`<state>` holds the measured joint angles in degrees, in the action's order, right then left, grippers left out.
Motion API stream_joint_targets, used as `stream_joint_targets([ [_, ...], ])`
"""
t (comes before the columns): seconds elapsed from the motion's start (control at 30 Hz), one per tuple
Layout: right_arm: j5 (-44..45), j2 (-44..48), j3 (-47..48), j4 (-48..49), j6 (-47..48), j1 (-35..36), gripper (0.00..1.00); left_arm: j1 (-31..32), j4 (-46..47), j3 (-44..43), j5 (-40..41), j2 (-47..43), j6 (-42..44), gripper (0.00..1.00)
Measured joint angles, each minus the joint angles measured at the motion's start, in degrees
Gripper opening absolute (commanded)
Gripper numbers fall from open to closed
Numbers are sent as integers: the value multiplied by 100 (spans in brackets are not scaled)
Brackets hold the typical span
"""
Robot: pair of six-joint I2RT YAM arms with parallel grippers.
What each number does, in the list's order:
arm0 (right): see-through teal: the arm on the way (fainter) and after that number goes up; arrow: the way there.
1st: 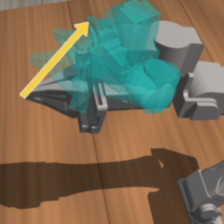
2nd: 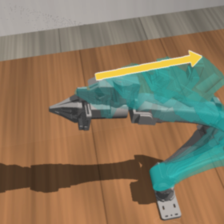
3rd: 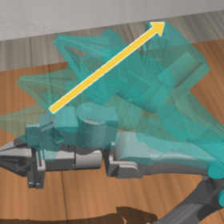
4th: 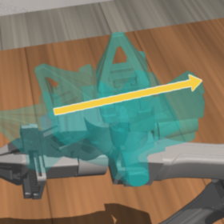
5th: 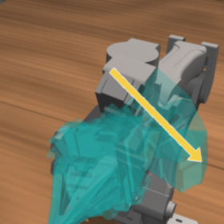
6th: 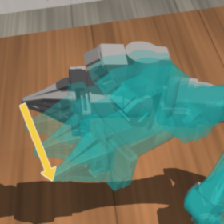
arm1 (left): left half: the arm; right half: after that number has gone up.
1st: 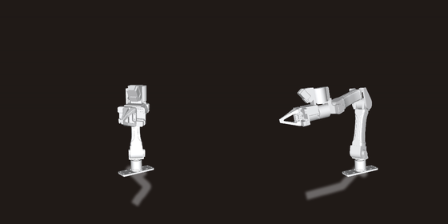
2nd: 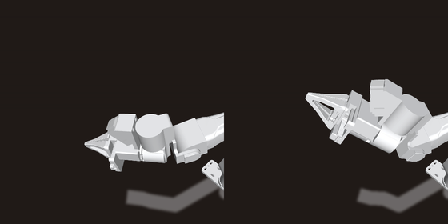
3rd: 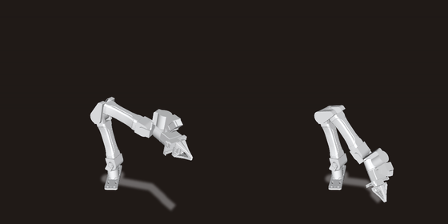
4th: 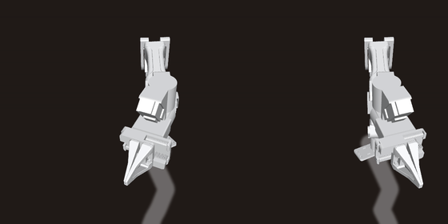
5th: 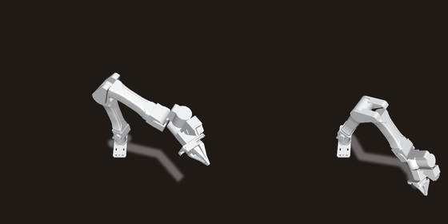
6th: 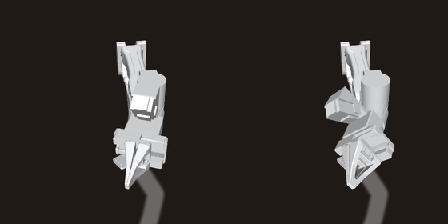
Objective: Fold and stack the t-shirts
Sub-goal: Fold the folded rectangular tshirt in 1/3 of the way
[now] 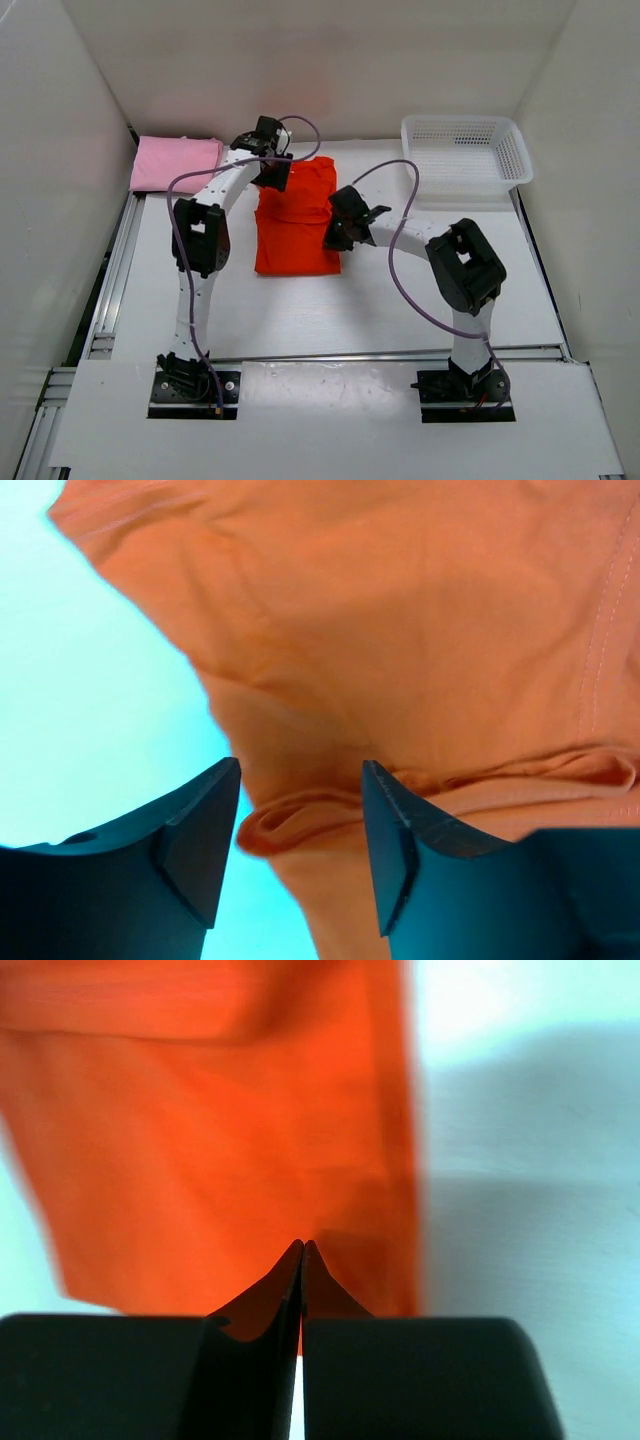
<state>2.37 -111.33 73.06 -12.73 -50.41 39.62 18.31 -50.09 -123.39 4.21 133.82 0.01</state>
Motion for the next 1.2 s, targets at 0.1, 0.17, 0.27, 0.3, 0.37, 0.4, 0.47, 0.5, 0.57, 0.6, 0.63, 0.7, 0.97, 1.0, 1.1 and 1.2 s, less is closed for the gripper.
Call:
stream_joint_targets([
  [0.1,72,-208,750,-96,229,66,0,-136,-4,278,-52,-341,0,63],
  [0.17,96,-426,1272,-83,352,96,0,-258,24,553,-129,-673,0,63],
  [0.27,138,-758,1878,-92,479,107,0,-439,15,1134,-376,-1287,0,63],
  [0.3,151,-885,2046,-92,522,107,0,-505,17,1377,-496,-1506,0,63],
  [0.37,175,-1134,2369,-138,601,107,0,-592,11,1886,-748,-1915,-2,63],
  [0.4,197,-1303,2568,-195,634,107,0,-603,-7,2166,-868,-2103,0,63],
  [0.47,219,-1567,2870,-304,706,107,0,-575,-68,2625,-1088,-2345,-2,63],
  [0.5,232,-1670,2979,-367,730,107,0,-549,-72,2846,-1178,-2417,-2,63],
  [0.57,249,-1794,3047,-444,756,107,0,-531,-101,3259,-1298,-2498,-2,62],
  [0.6,260,-1829,3047,-509,763,107,0,-520,-120,3447,-1364,-2509,-2,58],
  [0.63,264,-1851,3047,-555,769,107,0,-518,-136,3630,-1412,-2520,-9,56],
  [0.7,286,-1891,3053,-654,782,118,0,-555,-186,3947,-1460,-2573,-2,52],
  [0.97,358,-1967,3143,-732,844,205,0,-664,-321,4695,-1777,-3088,-4,47],
  [1.0,365,-1967,3143,-739,861,227,0,-651,-326,4789,-1836,-3115,-4,48],
  [1.1,369,-1967,3143,-761,892,302,0,-575,-330,5141,-2009,-3126,-7,48],
  [1.2,374,-1967,3143,-791,892,380,0,-525,-367,5386,-2111,-3099,-7,51],
])
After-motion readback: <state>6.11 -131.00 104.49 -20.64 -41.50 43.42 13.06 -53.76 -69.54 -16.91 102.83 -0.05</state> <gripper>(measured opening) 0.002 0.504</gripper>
